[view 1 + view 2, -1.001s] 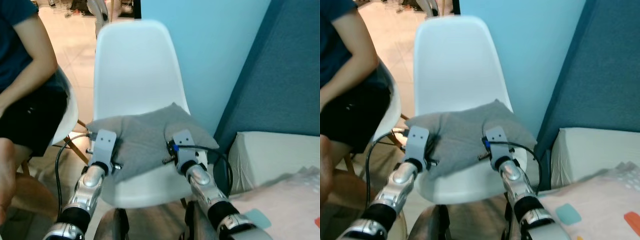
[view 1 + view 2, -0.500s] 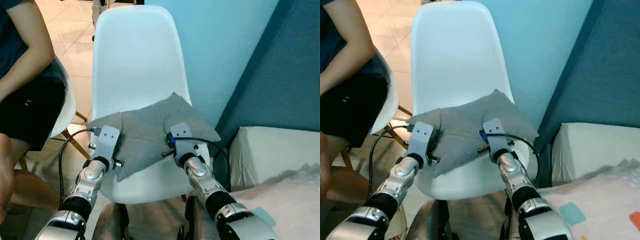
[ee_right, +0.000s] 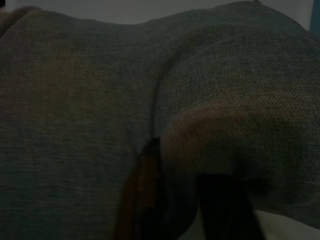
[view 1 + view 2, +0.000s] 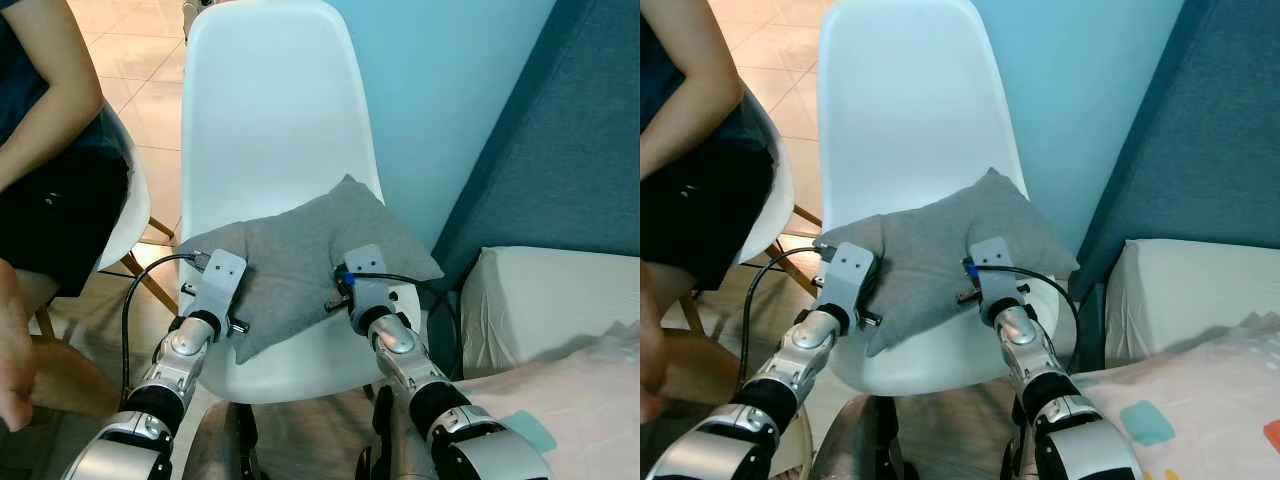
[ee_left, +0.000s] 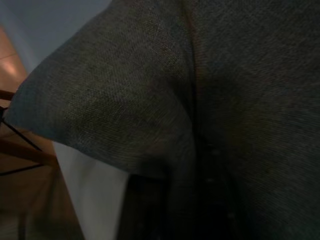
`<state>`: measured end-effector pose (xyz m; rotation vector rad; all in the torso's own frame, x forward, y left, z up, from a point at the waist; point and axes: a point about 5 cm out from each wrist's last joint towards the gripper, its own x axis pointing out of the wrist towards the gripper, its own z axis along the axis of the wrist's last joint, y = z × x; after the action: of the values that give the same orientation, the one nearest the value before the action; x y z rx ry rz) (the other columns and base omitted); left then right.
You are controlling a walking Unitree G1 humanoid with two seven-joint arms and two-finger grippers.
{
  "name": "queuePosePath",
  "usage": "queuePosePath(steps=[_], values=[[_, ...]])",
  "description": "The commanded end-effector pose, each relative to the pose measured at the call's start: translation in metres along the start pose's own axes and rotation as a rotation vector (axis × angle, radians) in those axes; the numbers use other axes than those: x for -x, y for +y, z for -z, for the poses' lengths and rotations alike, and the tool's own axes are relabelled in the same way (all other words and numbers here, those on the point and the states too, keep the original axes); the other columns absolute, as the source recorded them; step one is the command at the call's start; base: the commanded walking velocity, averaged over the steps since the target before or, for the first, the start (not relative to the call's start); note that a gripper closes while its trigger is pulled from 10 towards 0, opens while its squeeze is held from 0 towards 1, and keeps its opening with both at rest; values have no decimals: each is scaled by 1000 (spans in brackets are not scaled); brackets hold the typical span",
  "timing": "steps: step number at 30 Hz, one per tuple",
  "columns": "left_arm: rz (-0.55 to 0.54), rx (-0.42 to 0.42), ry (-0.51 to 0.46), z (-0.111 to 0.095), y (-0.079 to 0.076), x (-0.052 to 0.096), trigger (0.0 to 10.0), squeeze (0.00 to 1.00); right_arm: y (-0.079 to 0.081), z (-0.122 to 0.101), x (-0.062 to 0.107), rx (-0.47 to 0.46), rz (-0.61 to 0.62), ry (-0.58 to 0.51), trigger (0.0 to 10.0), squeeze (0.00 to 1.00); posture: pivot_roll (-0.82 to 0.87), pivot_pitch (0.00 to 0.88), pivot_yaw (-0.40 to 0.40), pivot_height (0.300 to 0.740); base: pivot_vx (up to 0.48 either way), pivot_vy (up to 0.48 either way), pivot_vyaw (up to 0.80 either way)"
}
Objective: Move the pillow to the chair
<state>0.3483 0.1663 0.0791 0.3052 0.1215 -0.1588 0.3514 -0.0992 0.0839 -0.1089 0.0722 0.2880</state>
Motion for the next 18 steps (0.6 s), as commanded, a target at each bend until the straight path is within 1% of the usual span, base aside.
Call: queuePosePath(steps=[1,3,6,12,15,16,18], values=[[-13,3,29,5,9,2,10000,1000,-7,-3,1,-32,43,-41,10000,1000,40,244,-20,576,0,0,0],[-27,-3,50,7,12,1,10000,1000,-7,-1,2,-37,45,-28,10000,1000,43,240,-20,576,0,0,0],[-32,-4,54,7,12,2,10000,1000,-7,0,2,-40,47,-23,10000,1000,43,240,-21,576,0,0,0],[-34,-3,72,11,16,3,10000,1000,-14,4,5,-28,81,-10,10000,1000,45,239,-26,576,0,0,0],[-40,-3,80,13,22,5,10000,1000,-29,8,9,19,160,5,10000,1000,46,238,-29,576,0,0,0],[-40,-3,80,13,22,5,10000,1000,-29,8,9,19,160,5,10000,1000,46,238,-29,576,0,0,0],[-50,-6,88,15,26,6,10000,1000,-37,10,12,44,206,14,10000,1000,46,238,-29,576,0,0,0]])
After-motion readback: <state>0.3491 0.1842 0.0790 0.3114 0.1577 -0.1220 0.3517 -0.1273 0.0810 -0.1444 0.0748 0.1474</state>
